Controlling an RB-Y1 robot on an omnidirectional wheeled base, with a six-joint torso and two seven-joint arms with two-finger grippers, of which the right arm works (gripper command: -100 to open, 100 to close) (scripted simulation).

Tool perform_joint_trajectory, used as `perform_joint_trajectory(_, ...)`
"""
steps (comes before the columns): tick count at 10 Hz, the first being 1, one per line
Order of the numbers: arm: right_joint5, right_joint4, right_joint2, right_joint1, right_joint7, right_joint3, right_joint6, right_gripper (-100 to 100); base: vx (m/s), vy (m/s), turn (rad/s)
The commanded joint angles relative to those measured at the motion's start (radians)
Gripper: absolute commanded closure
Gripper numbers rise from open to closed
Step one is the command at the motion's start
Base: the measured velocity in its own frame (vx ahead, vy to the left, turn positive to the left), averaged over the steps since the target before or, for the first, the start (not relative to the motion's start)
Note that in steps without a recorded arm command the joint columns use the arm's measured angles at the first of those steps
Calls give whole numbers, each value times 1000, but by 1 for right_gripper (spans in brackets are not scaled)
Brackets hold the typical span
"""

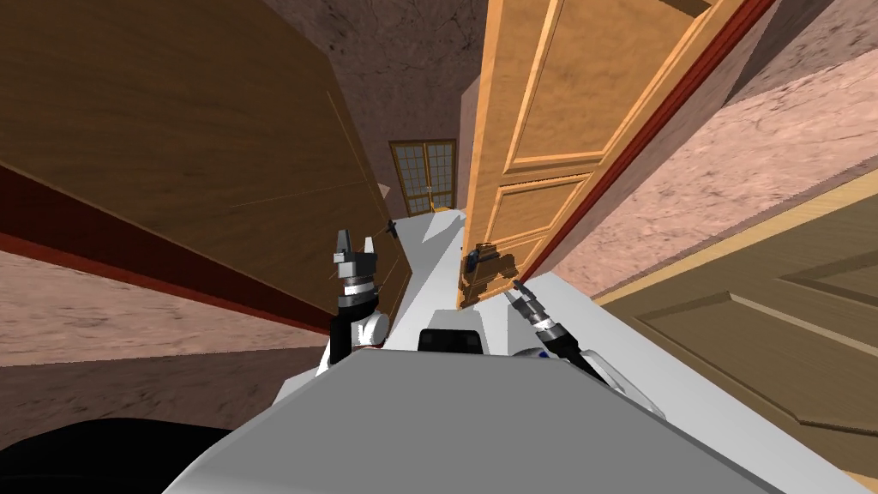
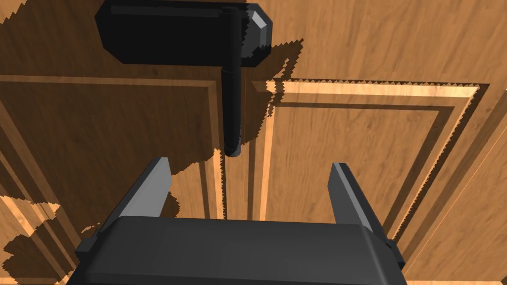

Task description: Push the door open

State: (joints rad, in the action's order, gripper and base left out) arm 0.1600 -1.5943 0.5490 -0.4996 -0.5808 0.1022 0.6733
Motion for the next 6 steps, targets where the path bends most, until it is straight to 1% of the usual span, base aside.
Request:
perform_joint_trajectory(1, 6, 29, 10, 0, -17, 5, 14, -100, 206, -14, 19)
perform_joint_trajectory(2, 8, 43, 20, 1, -30, 7, 19, -100, 204, 11, 18)
perform_joint_trajectory(3, 6, 38, 15, 3, -22, 5, 16, -100, 101, 10, 3)
perform_joint_trajectory(4, 4, 46, 13, 13, -24, 4, 8, -100, 127, 33, 55)
perform_joint_trajectory(6, -1, 57, 7, 30, -23, 2, -8, -100, 211, 72, 75)
